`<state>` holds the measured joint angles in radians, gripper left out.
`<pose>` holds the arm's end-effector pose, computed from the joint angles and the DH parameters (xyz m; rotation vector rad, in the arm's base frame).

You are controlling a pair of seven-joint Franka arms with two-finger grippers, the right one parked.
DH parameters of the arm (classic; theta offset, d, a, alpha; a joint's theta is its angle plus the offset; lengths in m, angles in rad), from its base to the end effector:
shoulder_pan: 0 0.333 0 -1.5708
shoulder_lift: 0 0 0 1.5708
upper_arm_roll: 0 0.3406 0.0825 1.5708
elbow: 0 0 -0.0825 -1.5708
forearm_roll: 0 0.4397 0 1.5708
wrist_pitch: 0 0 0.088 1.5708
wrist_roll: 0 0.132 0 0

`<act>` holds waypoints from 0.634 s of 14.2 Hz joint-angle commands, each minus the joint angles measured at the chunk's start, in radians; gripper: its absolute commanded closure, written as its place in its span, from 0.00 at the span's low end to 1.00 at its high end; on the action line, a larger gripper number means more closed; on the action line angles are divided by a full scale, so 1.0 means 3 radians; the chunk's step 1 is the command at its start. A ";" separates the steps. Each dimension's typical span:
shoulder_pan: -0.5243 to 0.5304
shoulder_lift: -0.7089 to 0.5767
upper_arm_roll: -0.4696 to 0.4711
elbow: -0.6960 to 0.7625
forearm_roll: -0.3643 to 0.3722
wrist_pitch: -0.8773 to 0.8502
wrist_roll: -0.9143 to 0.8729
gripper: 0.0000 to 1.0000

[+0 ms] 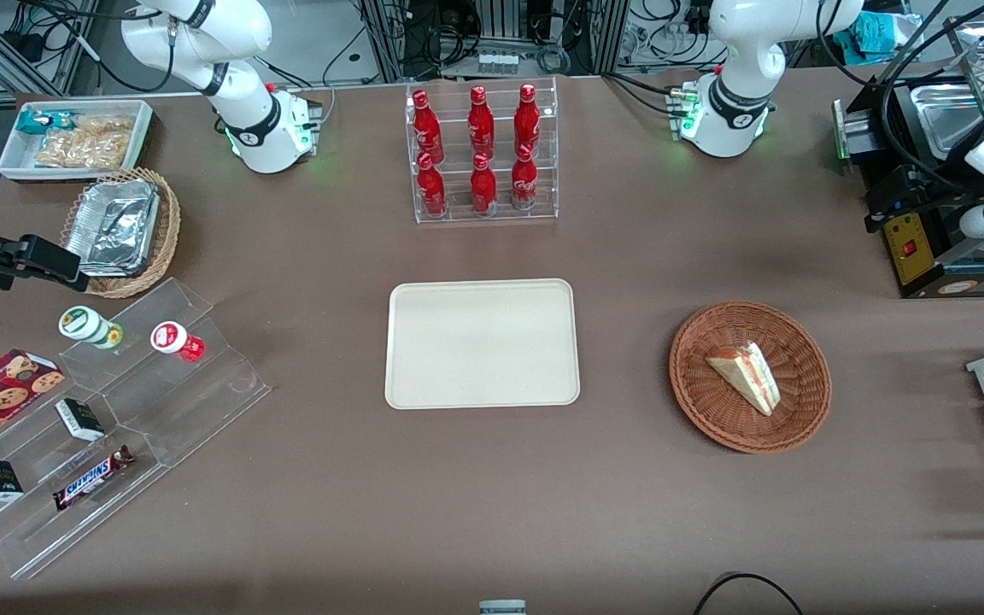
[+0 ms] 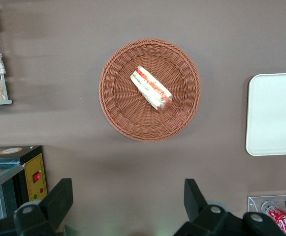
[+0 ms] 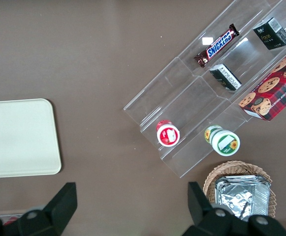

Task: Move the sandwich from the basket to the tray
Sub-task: 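Move the left gripper over the wicker basket above the sandwich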

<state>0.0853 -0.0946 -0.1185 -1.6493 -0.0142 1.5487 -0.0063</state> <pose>0.5752 -0.0241 0.6365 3.1384 -0.0417 -0.0105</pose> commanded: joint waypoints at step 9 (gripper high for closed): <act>0.0089 0.0171 -0.0009 -0.0091 -0.0050 -0.0013 -0.0631 0.00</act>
<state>0.0926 -0.0784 -0.1155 -1.6655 -0.0159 1.5475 -0.0937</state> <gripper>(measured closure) 0.000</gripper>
